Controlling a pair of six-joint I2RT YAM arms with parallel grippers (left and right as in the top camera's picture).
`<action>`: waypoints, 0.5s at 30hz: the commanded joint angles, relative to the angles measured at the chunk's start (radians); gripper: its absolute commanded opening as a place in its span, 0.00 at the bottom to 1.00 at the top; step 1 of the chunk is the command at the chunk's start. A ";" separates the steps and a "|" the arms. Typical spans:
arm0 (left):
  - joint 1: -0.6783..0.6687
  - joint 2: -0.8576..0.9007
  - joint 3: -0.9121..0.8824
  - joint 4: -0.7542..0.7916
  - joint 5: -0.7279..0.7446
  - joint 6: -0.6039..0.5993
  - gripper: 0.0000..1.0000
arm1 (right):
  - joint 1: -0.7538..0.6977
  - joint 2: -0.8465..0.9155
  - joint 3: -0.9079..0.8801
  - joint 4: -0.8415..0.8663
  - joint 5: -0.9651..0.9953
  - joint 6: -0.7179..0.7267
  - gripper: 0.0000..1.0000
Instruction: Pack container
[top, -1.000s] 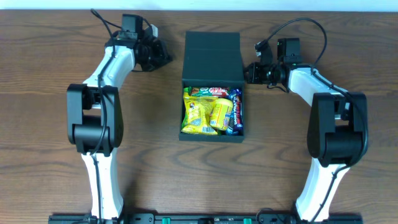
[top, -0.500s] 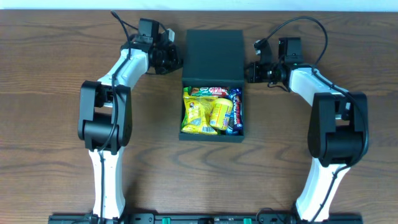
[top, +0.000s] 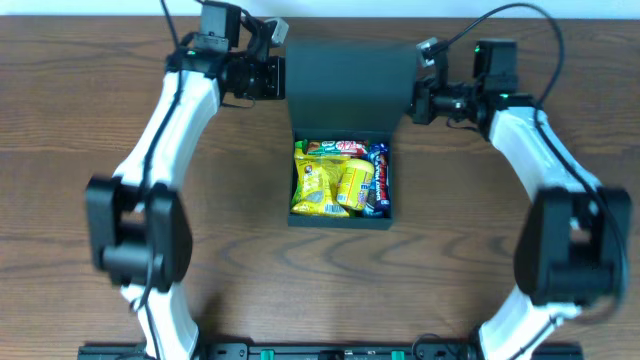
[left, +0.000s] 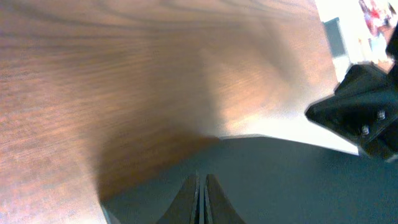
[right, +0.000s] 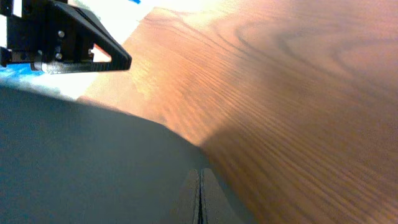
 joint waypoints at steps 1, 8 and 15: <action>-0.005 -0.114 0.019 -0.080 0.001 0.137 0.06 | 0.010 -0.132 0.008 -0.063 -0.023 -0.086 0.01; -0.005 -0.387 0.019 -0.254 -0.088 0.192 0.06 | 0.010 -0.460 0.008 -0.319 0.213 -0.150 0.01; -0.005 -0.772 -0.208 -0.272 -0.188 0.199 0.06 | 0.008 -0.780 -0.062 -0.608 0.319 -0.246 0.02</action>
